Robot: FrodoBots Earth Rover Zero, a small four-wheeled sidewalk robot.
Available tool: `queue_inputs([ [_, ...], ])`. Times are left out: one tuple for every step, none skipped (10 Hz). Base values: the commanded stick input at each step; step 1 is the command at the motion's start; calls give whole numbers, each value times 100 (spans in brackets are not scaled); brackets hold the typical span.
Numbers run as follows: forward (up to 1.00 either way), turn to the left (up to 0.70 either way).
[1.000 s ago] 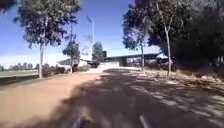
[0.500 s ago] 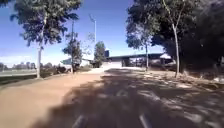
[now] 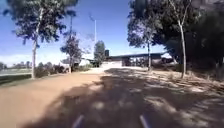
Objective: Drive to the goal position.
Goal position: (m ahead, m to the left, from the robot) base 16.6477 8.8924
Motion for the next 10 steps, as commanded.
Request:
queue_inputs([
  [100,34],
  [100,3],
  [100,0],
  [100,0],
  [100,0],
  [100,0],
  [100,0],
  [100,0],
  [100,0],
  [100,0],
])
